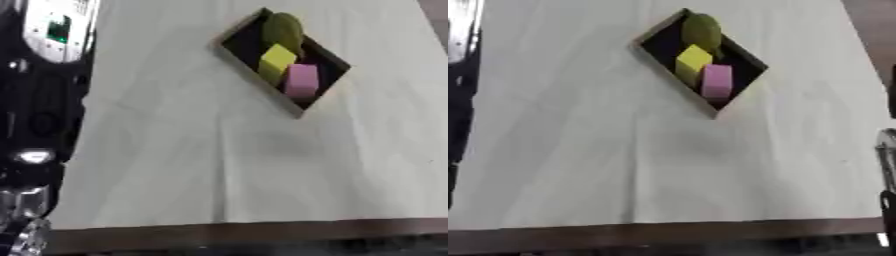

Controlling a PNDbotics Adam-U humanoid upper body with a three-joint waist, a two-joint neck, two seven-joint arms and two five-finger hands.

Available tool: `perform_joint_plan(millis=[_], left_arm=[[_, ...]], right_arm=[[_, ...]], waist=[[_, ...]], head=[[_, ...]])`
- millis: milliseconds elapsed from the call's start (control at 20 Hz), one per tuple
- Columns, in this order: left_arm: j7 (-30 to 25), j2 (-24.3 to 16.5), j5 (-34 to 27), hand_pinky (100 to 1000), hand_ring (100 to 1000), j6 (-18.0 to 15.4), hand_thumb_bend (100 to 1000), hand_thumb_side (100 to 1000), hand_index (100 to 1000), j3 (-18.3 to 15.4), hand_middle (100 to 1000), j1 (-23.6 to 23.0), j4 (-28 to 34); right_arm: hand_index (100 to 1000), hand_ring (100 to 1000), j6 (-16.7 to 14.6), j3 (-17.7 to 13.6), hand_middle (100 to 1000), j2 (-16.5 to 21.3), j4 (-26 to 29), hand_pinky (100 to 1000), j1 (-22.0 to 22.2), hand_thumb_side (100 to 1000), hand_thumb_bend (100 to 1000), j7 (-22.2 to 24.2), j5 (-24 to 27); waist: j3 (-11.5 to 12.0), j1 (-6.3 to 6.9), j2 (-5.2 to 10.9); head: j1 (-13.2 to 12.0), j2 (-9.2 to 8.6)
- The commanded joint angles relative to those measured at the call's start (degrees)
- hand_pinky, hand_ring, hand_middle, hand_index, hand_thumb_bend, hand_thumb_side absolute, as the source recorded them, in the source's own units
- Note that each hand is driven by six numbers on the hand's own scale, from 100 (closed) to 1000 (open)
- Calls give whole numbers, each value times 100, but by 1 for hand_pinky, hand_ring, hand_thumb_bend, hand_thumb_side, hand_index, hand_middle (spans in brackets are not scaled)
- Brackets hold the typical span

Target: Pick up objects on the table and place them in the box.

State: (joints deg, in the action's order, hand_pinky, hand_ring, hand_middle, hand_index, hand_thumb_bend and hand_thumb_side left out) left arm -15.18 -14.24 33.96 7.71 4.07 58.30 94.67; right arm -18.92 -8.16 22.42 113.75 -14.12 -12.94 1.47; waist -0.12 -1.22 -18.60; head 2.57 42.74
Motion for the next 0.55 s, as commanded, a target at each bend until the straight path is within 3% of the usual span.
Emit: perform_joint_plan(millis=[50, 250, 550], left_arm=[[468, -569, -885, 806, 767, 21, 100, 664, 845, -29, 732, -221, 583], [1306, -1077, -1614, 800, 761, -139, 100, 656, 842, -126, 723, -825, 1102], [2126, -1531, -2018, 797, 762, -596, 120, 618, 847, -393, 723, -1772, 1737]], right_arm=[[894, 855, -144, -108, 624, 254, 84, 908, -35, 618, 100, -168, -31], [892, 853, -315, -166, 628, 287, 84, 906, -29, 618, 100, -360, -92], [891, 852, -498, -247, 634, 219, 84, 905, -18, 618, 100, -554, -190]], waist=[[23, -43, 142], [52, -137, 115], [58, -262, 38]], head=[[89, -126], [187, -363], [219, -566]])
